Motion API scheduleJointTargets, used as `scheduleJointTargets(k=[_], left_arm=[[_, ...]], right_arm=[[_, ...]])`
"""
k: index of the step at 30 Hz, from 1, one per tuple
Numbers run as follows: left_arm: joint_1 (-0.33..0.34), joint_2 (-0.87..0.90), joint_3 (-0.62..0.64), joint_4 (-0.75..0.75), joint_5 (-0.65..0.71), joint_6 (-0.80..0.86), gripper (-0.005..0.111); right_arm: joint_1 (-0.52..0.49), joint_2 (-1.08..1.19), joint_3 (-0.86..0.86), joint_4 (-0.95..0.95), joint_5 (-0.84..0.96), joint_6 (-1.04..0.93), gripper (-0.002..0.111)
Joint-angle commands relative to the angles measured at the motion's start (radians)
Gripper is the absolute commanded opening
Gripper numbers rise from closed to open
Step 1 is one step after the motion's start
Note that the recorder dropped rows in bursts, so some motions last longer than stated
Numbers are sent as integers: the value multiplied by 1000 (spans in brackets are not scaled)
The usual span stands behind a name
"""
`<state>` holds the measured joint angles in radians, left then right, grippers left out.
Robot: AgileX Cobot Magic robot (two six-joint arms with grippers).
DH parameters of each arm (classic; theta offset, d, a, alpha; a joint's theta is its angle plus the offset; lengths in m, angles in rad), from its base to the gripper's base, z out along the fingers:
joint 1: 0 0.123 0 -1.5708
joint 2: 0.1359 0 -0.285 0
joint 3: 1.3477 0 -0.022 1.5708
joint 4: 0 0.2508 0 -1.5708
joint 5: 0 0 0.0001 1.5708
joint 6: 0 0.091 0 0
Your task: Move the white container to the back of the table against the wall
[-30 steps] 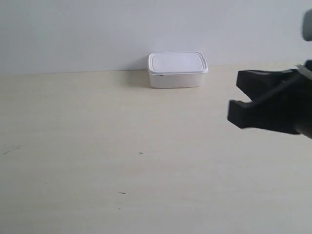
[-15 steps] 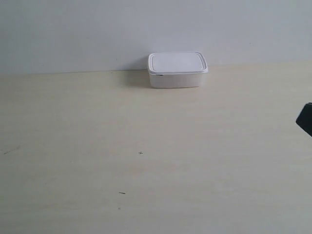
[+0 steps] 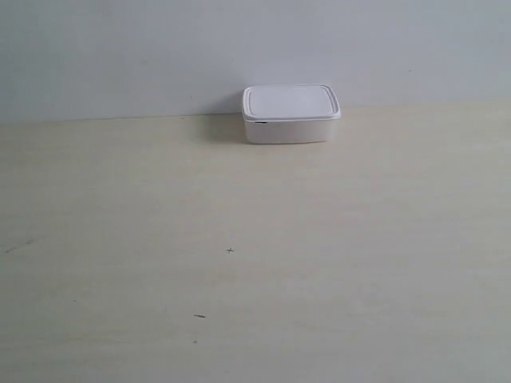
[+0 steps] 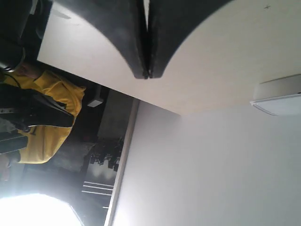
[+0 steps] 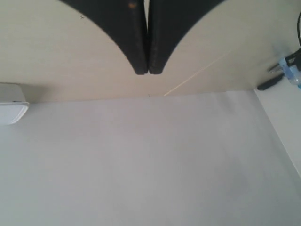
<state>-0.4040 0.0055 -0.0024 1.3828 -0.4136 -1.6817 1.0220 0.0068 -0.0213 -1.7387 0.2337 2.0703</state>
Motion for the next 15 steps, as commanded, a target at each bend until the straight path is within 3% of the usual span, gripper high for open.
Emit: scheduleJointTargets(k=[1,6,15], left_arm=[[1,-5,2,65,64,1,0],[1,-5,2,174,62,1,0],[1,-5,2,180,-38,1,0]], right_arm=[[2,-7,21,-6,-41,-61,0],[2,-7,21,-6,-116,-161,0],[2,-7,21,-6,-136,-158,0]])
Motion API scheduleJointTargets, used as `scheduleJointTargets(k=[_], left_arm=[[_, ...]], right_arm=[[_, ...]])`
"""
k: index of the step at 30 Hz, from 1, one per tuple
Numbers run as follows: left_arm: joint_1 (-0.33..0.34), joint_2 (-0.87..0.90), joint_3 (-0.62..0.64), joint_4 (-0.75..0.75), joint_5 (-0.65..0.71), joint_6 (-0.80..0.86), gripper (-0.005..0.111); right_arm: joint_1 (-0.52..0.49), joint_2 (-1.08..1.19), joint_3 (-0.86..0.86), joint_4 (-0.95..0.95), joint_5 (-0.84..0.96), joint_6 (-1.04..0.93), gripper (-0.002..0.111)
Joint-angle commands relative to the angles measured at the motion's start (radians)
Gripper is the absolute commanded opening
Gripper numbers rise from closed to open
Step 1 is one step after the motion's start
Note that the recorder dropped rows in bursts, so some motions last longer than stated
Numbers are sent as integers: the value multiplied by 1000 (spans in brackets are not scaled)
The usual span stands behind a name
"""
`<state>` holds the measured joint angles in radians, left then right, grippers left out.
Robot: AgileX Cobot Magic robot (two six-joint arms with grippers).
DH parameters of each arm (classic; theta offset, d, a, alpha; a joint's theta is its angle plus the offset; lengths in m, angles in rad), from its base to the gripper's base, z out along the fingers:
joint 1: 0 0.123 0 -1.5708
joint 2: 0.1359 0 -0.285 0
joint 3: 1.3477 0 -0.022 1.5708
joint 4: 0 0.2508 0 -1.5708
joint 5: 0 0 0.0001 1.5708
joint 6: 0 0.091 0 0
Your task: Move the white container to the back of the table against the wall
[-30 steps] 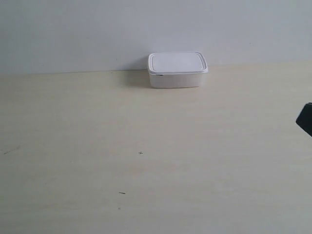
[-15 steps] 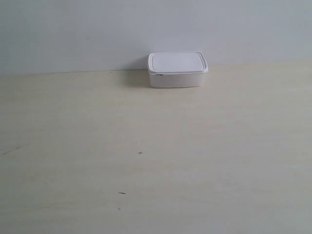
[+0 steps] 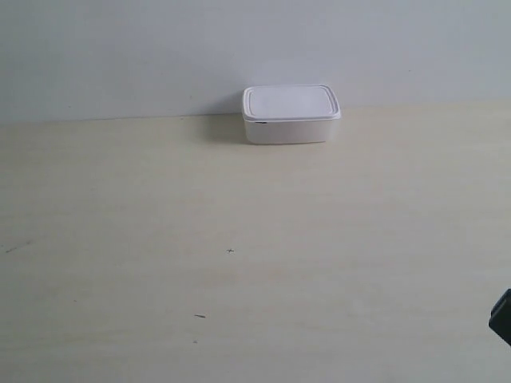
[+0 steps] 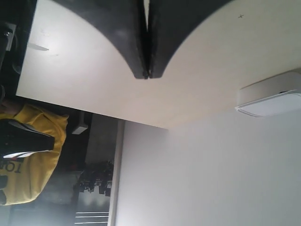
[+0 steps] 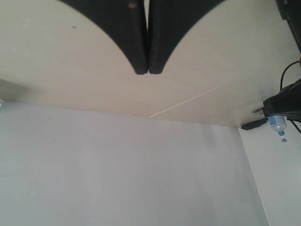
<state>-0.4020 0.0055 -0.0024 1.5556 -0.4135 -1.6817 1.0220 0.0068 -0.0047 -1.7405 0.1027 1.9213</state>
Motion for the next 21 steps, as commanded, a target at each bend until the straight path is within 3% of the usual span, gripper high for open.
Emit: scheduleJointTargets(k=[1,17,20,21], left_arm=[[-1,-5,2,7,-41,1,0],[2,-5,2,9,-41,1,0],[48,-5,2,11,-45,1,0],[93,-5,2,11,-44,1,0]], right_arm=[[2,-7,5,-4,-5,-9,0],[2,-7,5,-4,-5,-9,0],[-55,-7,5,-4,-8,-9,0],[-113,-7,5,-4,-6,-9,0]])
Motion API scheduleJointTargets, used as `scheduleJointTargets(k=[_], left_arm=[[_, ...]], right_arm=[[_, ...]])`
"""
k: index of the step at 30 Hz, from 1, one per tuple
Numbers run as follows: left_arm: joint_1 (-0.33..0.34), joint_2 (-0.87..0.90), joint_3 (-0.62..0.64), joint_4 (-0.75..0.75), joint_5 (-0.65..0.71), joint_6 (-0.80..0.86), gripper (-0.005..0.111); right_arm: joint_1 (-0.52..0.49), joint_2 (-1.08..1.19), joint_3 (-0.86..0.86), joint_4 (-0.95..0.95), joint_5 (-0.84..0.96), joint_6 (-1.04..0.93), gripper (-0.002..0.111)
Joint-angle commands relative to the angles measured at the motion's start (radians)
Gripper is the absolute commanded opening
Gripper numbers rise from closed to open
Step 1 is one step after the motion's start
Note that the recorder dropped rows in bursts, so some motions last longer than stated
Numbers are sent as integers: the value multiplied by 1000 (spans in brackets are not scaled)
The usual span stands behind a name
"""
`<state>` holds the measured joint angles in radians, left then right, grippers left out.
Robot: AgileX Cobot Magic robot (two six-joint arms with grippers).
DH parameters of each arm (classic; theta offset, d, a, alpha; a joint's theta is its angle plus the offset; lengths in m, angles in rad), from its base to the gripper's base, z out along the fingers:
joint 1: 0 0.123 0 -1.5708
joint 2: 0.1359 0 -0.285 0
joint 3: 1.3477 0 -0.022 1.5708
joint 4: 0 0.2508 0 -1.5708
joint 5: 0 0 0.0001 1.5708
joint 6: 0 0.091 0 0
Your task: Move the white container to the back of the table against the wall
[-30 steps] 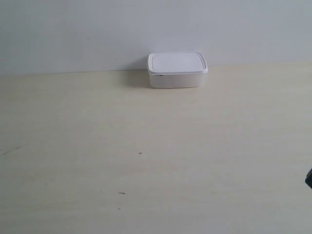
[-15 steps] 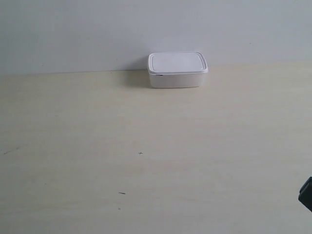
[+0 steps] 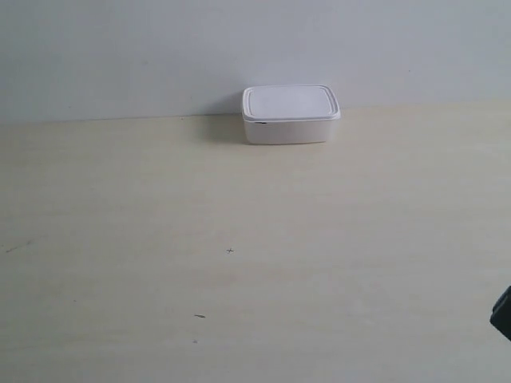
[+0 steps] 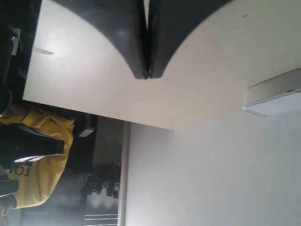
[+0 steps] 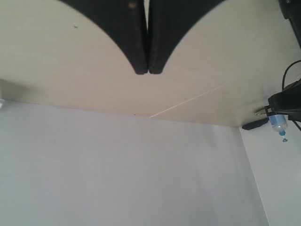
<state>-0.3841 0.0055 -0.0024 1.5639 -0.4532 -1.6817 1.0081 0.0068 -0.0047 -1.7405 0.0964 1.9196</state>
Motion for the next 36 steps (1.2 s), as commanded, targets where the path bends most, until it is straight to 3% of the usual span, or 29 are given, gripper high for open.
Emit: scheduleJointTargets(k=[1,3,11,18,22,31,36], left_arm=[[104,-5,2,3,-5,1,0],[223,-5,2,3,-5,1,0],[596,-5,2,3,-5,1,0],[726,-5,2,3,-5,1,0],[744,-5,2,3,-5,1,0],[605,-5,2,3,-5,1,0],[605,-5,2,3,-5,1,0]], right_arm=[[-134,-7,5,-4,2,-7,0],[-282,-7,5,-4,2,-7,0],[-784,-7,5,-4,4,-7,0],[-948,-7,5,-4,4,-7,0],[-967,-7,5,-4,8,-7,0],[-896,-7,5,-4,10,-7,0],[-891,-7,5,-4,10,-7,0]])
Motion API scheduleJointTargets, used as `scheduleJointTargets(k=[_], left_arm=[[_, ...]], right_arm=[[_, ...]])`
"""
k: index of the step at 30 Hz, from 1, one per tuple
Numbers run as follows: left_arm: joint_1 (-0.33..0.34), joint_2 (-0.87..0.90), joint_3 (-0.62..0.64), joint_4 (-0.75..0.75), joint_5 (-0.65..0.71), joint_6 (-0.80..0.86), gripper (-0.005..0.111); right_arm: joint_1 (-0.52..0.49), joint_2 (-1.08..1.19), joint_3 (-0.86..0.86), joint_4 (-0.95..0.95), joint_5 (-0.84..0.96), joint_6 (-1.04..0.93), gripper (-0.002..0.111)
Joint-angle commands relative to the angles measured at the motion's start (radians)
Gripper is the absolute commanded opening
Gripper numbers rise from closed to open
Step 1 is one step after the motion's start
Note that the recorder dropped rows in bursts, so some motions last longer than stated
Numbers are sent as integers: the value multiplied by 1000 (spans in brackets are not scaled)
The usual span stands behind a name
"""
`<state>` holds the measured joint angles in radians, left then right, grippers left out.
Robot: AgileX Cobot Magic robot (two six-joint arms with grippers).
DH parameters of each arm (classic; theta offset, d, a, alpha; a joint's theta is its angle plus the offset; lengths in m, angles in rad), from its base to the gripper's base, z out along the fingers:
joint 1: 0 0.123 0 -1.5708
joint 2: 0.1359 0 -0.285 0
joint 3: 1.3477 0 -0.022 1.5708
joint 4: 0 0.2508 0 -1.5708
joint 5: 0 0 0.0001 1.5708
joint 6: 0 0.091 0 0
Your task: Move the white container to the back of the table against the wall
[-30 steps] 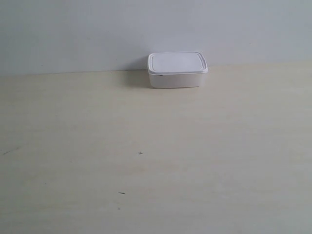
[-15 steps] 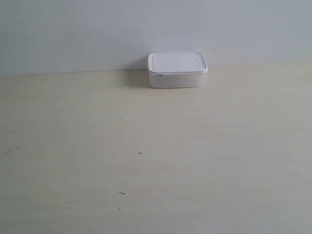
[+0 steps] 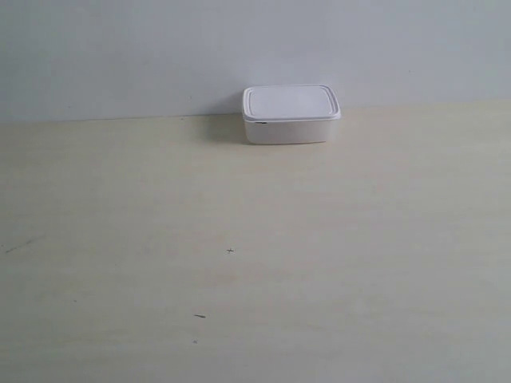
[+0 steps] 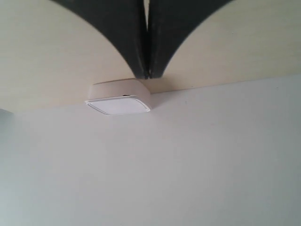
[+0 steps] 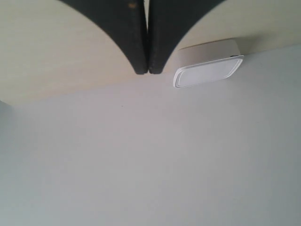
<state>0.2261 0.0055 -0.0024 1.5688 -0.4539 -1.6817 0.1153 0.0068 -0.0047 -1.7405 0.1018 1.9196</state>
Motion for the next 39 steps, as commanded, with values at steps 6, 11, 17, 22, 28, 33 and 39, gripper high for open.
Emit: scheduleJointTargets(k=[6,11,17,22,28,33,39], left_arm=[[-5,-5,2,-2,-4,1,0],[-5,-5,2,-2,-4,1,0],[-5,-5,2,-107,22,-47,0],[-5,-5,-18,-447,88,-125,0],[-7,-5,1,-836,228,466,0],[-7,-5,2,-1392,542,1067,0],[-7,-5,2,-1576,718,1501,0]], right_arm=[[2,-7,5,-4,4,-7,0],[1,-7,5,-4,4,-9,0],[1,-7,5,-4,4,-9,0],[1,-7,5,-4,4,-9,0],[1,-7,5,-4,4,-9,0],[1,-7,5,-4,4,-9,0],[1,-7,5,-4,4,-9,0]])
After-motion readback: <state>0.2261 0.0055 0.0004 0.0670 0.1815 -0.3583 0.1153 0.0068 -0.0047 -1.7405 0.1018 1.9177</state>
